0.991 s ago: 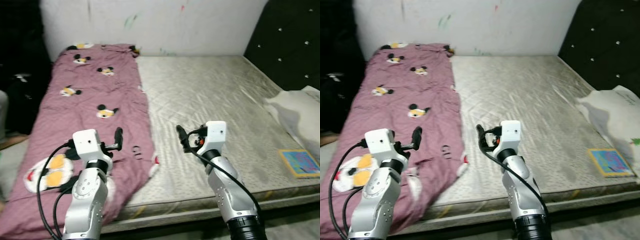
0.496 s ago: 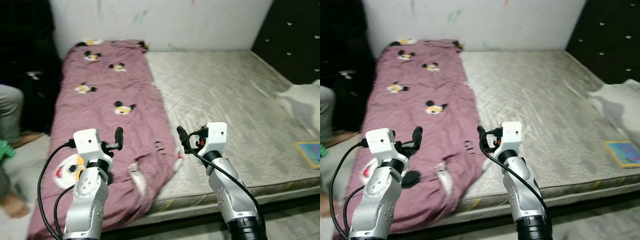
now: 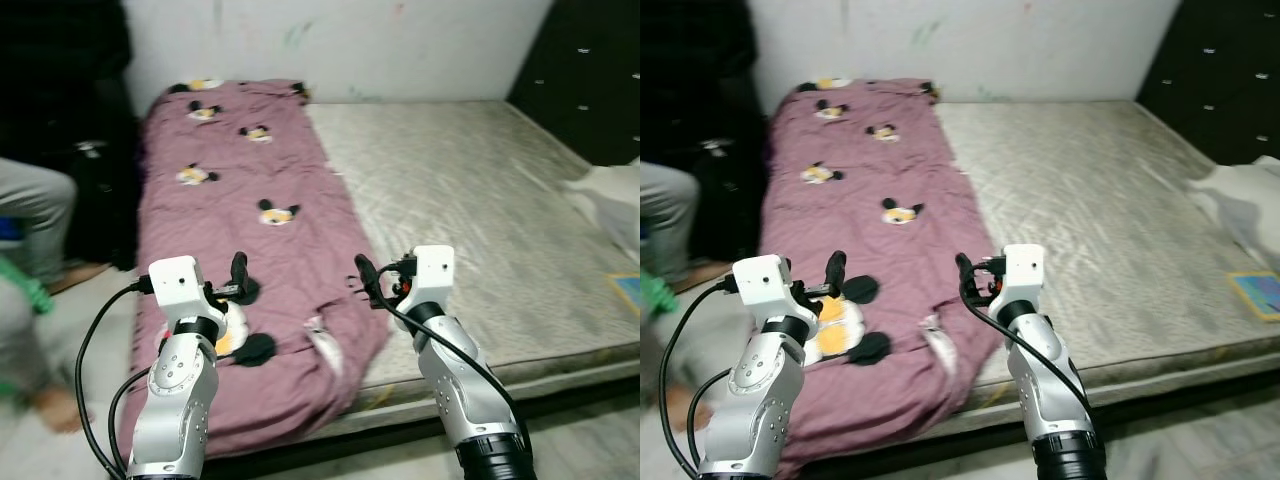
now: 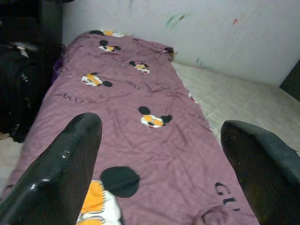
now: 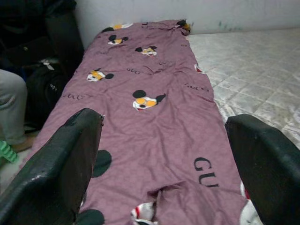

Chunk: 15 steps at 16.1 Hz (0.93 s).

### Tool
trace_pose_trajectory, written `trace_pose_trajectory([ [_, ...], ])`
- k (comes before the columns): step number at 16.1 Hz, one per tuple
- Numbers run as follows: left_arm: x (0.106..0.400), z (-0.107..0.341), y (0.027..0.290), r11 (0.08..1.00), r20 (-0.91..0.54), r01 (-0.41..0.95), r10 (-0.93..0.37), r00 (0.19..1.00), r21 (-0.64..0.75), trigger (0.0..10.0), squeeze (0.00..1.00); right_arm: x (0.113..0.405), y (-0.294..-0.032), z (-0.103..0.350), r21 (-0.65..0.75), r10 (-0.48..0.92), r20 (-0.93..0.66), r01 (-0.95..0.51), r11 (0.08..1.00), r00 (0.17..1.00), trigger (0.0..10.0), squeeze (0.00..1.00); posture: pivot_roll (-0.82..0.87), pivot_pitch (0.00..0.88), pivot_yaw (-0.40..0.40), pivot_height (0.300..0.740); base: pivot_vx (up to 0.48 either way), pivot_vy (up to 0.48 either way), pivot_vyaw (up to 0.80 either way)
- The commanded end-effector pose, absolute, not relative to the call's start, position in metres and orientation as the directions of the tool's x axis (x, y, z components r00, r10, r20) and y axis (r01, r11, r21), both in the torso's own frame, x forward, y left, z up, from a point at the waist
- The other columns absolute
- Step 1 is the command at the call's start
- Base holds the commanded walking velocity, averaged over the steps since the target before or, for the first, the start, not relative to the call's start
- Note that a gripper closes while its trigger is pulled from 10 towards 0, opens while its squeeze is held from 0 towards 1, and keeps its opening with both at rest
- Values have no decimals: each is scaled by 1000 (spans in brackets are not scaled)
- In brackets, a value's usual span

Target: Clean up the room

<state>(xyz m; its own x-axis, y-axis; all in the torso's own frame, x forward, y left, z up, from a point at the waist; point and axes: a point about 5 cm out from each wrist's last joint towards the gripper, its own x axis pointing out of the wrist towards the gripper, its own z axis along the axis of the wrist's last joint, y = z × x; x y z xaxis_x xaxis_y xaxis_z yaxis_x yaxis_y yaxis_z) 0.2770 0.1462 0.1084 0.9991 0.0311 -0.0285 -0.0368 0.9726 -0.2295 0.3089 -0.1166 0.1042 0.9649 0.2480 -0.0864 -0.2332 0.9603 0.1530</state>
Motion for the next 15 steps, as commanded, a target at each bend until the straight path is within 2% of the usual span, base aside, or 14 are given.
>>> trace_pose_trajectory([
  [1, 278, 110, 138, 971, -27, -12, 5, 1000, -240, 10000, 0, 309, -128, 103, 144, 216, -93, -201, 969, 972, 10000, 0, -14, 34, -30, 740, 0, 0, 0],
  [2, 278, 109, 138, 970, -29, -11, 4, 1000, -244, 10000, 0, 309, -128, 103, 143, 216, -96, -201, 969, 972, 10000, 0, -14, 34, -30, 740, 0, 0, 0],
  [8, 279, 109, 137, 969, -32, -8, 0, 999, -245, 10000, 0, 308, -128, 101, 137, 214, -106, -199, 970, 971, 10000, 0, -14, 35, -28, 740, 0, 480, 0],
  [15, 278, 110, 136, 972, -24, -8, 3, 1000, -236, 10000, 0, 308, -129, 100, 135, 216, -114, -200, 970, 970, 10000, 0, -12, 38, -31, 740, 0, 0, 0],
])
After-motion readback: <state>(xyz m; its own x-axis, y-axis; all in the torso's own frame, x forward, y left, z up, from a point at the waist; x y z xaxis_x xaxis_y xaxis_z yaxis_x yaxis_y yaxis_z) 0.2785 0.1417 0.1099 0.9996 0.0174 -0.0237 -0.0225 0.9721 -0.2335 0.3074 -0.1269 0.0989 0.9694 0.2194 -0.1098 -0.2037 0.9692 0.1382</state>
